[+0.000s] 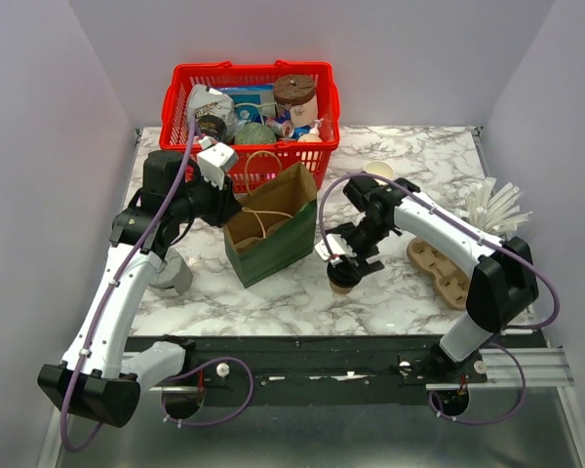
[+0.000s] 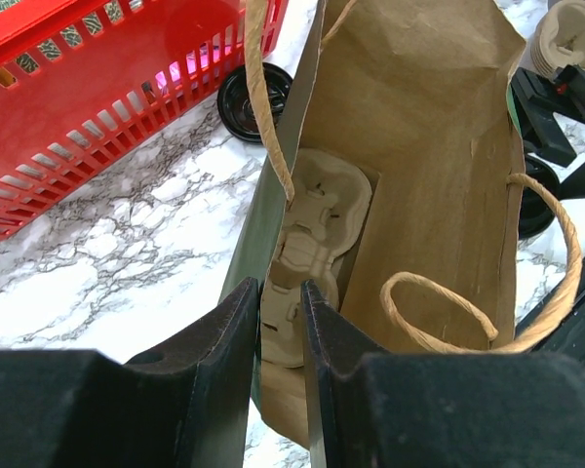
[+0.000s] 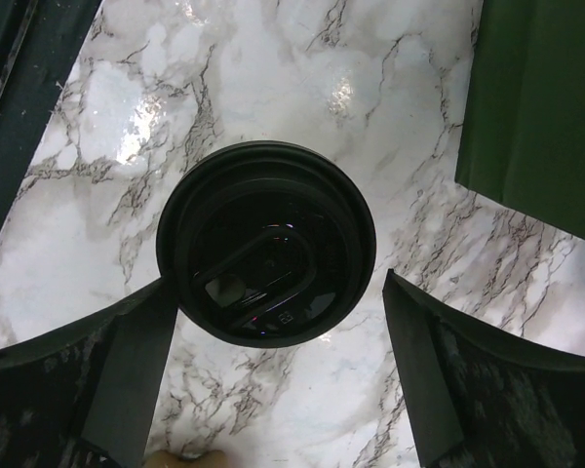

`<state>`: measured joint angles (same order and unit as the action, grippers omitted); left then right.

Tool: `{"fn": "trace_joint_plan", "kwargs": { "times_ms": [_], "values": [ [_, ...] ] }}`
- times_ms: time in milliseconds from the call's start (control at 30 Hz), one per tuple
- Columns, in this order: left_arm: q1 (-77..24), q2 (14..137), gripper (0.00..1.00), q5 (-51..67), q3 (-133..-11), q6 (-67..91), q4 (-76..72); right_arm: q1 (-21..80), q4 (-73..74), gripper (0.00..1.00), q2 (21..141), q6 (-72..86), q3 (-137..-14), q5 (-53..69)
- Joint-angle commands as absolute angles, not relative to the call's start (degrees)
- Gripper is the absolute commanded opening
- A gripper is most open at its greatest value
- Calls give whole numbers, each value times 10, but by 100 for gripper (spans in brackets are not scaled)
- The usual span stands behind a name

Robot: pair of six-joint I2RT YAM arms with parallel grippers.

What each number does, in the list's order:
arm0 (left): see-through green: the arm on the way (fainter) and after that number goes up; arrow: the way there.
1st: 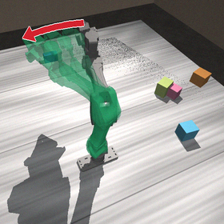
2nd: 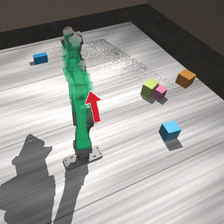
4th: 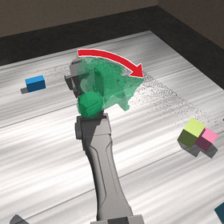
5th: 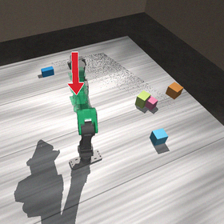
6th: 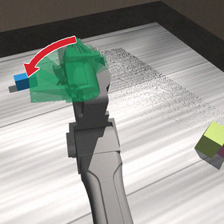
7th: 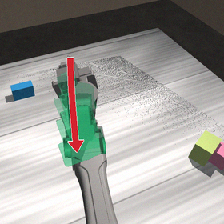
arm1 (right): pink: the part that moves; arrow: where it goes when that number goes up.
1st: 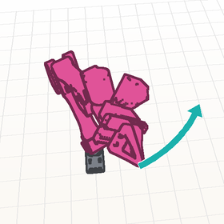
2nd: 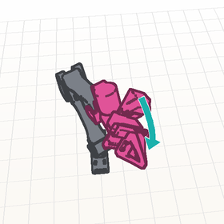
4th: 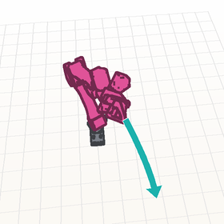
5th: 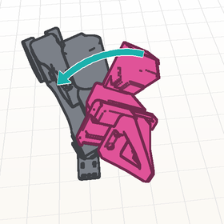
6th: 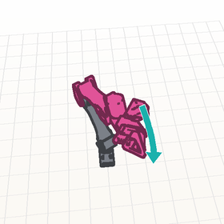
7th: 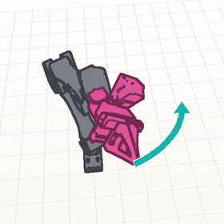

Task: Pack the takeout coffee

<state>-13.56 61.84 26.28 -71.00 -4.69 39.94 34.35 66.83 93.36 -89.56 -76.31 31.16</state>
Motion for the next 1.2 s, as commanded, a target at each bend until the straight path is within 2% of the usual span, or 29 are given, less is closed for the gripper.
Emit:
{"fn": "trace_joint_plan", "kwargs": {
  "times_ms": [0, 633, 900, 1167],
  "values": [
    [-130, 622, 33, 277, -713, -45, 390, 351, 691, 91, 951, -922, -787, 306],
    [-128, 628, 33, 276, -712, -43, 392, 378, 715, 83, 979, -961, -807, 267],
    [-127, 628, 33, 275, -713, -45, 394, 381, 675, 80, 953, -947, -781, 255],
    [-128, 632, 33, 279, -722, -56, 397, 382, 693, 59, 955, -905, -804, 247]
  ]
}}
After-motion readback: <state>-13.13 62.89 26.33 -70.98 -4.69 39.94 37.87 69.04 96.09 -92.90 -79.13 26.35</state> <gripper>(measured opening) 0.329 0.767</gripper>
